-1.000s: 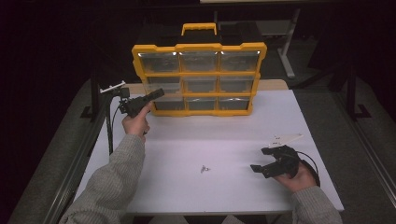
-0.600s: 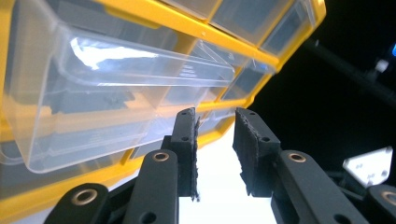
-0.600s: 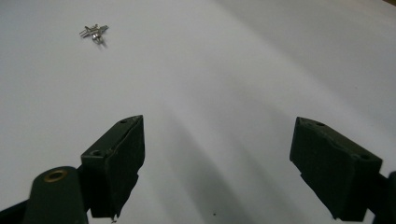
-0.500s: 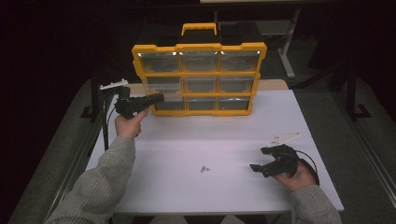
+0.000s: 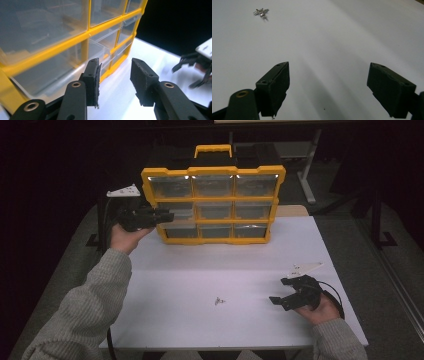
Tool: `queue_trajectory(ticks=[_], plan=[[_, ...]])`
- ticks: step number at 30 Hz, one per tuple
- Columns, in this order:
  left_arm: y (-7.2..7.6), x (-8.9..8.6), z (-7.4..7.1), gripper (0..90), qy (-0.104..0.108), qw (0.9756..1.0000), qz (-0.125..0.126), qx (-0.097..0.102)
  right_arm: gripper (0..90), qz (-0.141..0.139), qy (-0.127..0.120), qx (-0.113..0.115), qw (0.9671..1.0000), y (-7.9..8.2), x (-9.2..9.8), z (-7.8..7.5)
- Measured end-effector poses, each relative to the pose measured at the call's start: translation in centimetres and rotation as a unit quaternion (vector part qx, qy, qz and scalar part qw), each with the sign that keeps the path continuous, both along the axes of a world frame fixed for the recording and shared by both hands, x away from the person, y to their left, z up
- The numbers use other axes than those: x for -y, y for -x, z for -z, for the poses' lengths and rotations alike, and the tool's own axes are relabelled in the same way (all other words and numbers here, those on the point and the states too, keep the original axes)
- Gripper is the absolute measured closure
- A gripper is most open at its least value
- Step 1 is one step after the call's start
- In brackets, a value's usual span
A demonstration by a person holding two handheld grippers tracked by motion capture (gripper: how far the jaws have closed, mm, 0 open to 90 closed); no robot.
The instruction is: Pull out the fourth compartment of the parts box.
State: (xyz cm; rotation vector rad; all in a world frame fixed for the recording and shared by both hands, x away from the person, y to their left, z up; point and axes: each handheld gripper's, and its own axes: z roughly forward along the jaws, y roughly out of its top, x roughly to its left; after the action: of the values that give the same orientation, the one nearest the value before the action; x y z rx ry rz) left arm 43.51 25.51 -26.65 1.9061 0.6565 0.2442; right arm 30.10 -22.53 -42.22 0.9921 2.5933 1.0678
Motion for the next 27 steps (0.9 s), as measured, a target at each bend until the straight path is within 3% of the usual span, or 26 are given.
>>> queue_trajectory(ticks=[4, 9, 15, 27], plan=[[-1.0, 0.2, -1.0, 55.4, -0.040, 0.9988, 0.023, 0.014, 17.4, 0.002, -0.001, 0.002, 1.0000, 0.0, 0.0, -0.1], [-2.0, 0.4, -1.9, 54.5, -0.062, 0.9966, 0.048, 0.026, 17.5, 0.007, -0.002, -0.004, 1.0000, -0.3, 0.2, -0.1], [-3.2, 1.0, -2.0, 50.1, -0.105, 0.9917, 0.059, 0.044, 17.4, 0.007, -0.005, -0.007, 0.9999, -0.6, 0.3, 0.1], [-4.9, 1.6, -0.6, 49.9, -0.152, 0.9845, 0.083, 0.028, 17.4, 0.005, -0.006, -0.015, 0.9999, -0.7, 0.3, 0.3]])
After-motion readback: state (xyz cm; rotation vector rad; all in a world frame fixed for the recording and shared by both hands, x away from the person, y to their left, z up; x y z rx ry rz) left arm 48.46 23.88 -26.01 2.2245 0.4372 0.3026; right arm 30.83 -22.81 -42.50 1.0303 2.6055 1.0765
